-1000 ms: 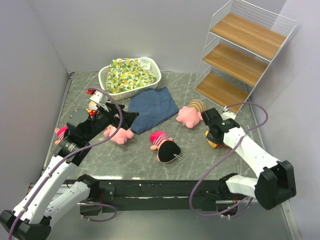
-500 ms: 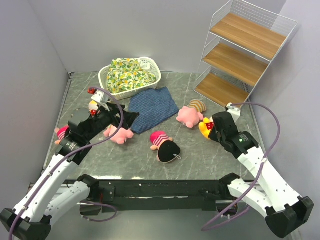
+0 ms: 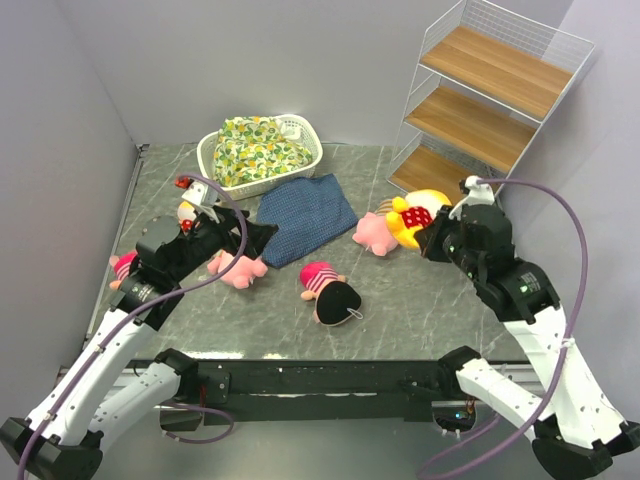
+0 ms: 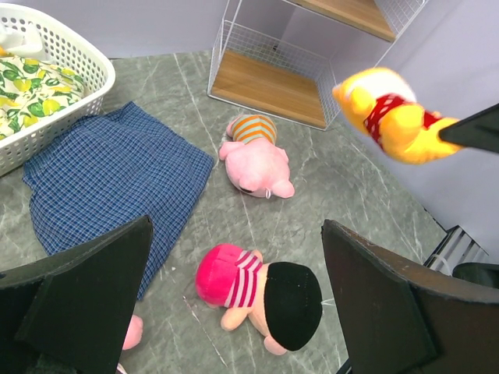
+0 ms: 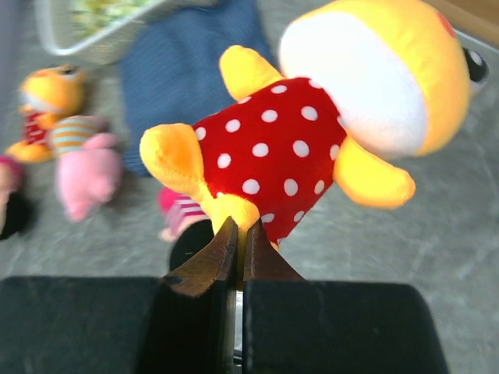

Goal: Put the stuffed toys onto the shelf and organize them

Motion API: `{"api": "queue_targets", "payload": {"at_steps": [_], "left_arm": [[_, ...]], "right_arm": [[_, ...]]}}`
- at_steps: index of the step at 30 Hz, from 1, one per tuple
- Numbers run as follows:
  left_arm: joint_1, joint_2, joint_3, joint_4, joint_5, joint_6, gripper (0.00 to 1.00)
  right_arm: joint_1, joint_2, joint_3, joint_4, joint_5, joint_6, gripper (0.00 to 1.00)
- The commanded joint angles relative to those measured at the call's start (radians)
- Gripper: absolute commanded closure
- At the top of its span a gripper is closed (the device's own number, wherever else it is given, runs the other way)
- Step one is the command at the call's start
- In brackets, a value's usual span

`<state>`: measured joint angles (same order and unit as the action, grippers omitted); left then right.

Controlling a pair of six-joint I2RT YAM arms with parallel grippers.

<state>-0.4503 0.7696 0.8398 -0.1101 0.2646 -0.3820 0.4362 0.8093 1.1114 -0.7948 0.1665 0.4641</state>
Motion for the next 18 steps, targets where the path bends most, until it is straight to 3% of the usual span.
{"api": "queue_targets", "payload": {"at_steps": [1, 9, 18], "left_arm": [[0.004, -0.012, 0.007, 0.03, 0.012, 0.009, 0.04], [0.004, -0.012, 0.005, 0.03, 0.007, 0.011, 0.04], [0.004, -0.012, 0.002, 0.03, 0.004, 0.012, 0.04]], "right_arm": [[0.004, 0.054, 0.123, 0.062, -0.217, -0.111, 1.0], [0.004, 0.138, 0.295, 0.14, -0.259, -0.197, 1.0], [0.004, 0.266, 0.551, 0.177, -0.064, -0.372, 1.0]]}}
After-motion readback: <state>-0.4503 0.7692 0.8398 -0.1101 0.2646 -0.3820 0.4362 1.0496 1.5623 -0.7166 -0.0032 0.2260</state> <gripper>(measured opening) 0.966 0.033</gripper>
